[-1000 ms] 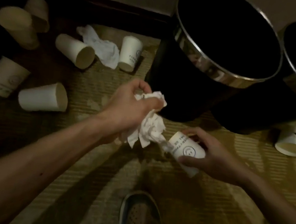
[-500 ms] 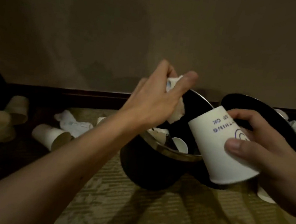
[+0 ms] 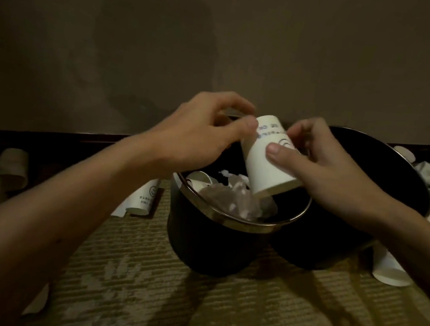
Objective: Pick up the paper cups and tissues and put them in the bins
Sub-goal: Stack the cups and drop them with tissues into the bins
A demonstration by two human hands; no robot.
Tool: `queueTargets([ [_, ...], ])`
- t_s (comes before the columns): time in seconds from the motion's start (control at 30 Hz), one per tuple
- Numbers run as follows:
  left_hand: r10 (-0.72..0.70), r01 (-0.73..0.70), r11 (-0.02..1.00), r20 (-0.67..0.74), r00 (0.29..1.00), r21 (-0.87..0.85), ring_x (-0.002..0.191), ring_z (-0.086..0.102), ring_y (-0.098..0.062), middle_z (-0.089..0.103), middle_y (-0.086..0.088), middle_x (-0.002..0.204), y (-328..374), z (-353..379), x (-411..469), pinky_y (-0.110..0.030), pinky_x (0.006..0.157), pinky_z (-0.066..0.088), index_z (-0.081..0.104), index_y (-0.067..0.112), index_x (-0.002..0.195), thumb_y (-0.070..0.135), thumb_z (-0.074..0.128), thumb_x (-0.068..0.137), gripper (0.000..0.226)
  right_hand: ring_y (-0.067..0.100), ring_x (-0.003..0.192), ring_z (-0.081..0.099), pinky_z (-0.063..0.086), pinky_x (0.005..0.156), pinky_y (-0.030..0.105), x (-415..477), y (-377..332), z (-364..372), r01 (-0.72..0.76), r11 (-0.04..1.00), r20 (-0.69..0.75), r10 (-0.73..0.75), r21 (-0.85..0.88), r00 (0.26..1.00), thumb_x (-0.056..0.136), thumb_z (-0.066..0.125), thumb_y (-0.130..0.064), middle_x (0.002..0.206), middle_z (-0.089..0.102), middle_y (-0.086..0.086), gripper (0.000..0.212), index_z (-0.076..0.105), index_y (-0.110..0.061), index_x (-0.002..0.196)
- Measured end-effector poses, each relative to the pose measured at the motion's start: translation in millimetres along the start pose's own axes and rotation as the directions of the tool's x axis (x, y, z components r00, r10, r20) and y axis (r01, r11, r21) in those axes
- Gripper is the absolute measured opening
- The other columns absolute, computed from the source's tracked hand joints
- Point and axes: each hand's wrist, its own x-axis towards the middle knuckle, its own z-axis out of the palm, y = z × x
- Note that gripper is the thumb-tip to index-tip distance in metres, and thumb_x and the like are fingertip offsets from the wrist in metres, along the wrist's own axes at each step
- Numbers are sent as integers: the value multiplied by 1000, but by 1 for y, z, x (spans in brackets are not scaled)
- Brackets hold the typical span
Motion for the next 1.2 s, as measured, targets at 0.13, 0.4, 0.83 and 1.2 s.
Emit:
queueTargets([
  [0.13, -45, 50, 973, -26, 999, 225, 87, 67, -3, 69, 12, 97, -13, 6, -3, -31, 78, 58, 64, 36, 110, 41, 65, 89, 22, 10, 83, 67, 58, 66, 28, 25, 11, 17, -38, 980, 184, 75, -193, 980, 73, 70, -58, 105, 60, -3, 48, 45, -32, 105],
  [0.4, -161, 146, 851, -13, 987, 505, 102, 59, -11, 66, 16, 89, -38, 19, -8, -47, 101, 34, 70, 32, 91, 51, 67, 84, 20, 3, 93, 62, 54, 79, 26, 33, 34, 40, 64, 890, 385, 129, -452, 914, 79, 73, -46, 106, 63, -12, 42, 50, -34, 112],
  [0.83, -126, 233, 960, -500, 857, 158, 70, 62, 4, 64, 14, 76, -94, -80, -62, -10, 55, 42, 66, 34, 82, 36, 66, 90, 8, 2, 76, 55, 41, 64, 13, -11, -27, 167, 495, 858, 155, -475, -140, 866, 87, 62, -23, 86, 58, -14, 6, 60, -24, 93],
  [1.2, -467, 630, 679, -440, 767, 377, 124, 43, -27, 53, -6, 130, -244, -57, -70, -48, 99, 41, 58, 27, 126, 42, 62, 90, 39, 29, 132, 37, 37, 101, 39, 68, 76, 296, -209, 937, 65, 236, -280, 970, 93, 57, -37, 149, 26, 6, 57, 29, -32, 142],
])
